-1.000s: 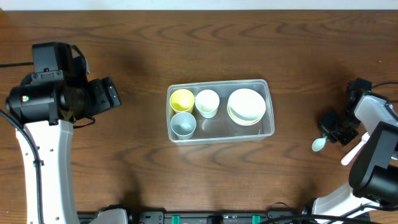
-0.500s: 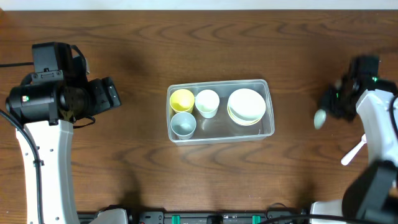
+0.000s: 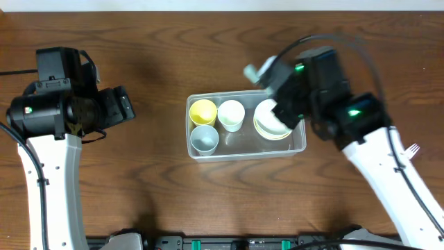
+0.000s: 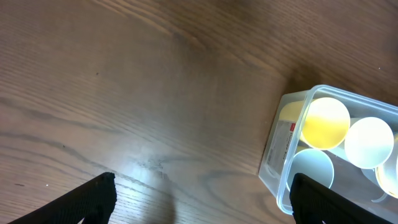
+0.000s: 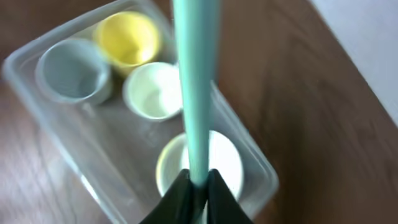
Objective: Pack container
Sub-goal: 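Carry the light blue spoon into the container and release it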
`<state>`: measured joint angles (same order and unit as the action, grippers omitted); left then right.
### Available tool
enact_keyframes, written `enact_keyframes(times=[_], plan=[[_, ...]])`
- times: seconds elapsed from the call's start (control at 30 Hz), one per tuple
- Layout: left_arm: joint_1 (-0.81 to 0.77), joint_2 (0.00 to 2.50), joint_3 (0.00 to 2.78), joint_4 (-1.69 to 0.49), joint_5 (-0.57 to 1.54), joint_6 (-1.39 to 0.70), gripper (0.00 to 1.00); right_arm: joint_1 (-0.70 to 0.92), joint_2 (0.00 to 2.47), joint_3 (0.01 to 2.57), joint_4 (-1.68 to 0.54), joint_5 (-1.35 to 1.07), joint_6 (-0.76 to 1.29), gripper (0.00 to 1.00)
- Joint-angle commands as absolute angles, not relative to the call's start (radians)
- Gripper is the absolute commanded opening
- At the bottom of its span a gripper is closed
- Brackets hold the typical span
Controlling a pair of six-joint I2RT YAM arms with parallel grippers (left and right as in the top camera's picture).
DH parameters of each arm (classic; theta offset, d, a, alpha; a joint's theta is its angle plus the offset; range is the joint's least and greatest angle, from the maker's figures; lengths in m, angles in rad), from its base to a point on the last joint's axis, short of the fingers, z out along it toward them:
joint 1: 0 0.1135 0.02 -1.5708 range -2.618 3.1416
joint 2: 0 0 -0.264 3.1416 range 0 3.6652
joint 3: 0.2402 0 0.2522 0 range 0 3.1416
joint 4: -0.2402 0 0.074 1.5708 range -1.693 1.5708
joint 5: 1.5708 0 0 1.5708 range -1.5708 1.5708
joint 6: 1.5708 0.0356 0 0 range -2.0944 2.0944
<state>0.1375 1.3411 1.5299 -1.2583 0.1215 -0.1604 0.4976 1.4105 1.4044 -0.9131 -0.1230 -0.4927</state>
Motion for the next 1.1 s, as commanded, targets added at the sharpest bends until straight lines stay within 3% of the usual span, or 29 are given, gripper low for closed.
enact_keyframes(times=[0.0, 0.17, 0.53, 0.8, 1.07], plan=[[0.143, 1.347, 1.529, -1.264, 0.12, -0.17, 0.89, 0.564, 1.458, 1.398, -0.936, -0.118, -0.69, 0.01], [0.143, 1.347, 1.529, -1.264, 0.12, -0.169, 0.89, 0.615, 1.56, 1.398, -1.06, -0.143, -0.837, 0.01], [0.143, 1.347, 1.529, -1.268, 0.12, -0.169, 0.89, 0.614, 1.726, 1.398, -1.111, -0.142, -0.836, 0.02], [0.143, 1.347, 1.529, -1.268, 0.12, -0.17, 0.89, 0.614, 1.745, 1.398, -1.115, -0.138, -0.824, 0.34], [0.143, 1.347, 1.529, -1.267, 0.12, -0.17, 0.89, 0.61, 1.72, 1.407, -1.082, -0.102, -0.753, 0.36]])
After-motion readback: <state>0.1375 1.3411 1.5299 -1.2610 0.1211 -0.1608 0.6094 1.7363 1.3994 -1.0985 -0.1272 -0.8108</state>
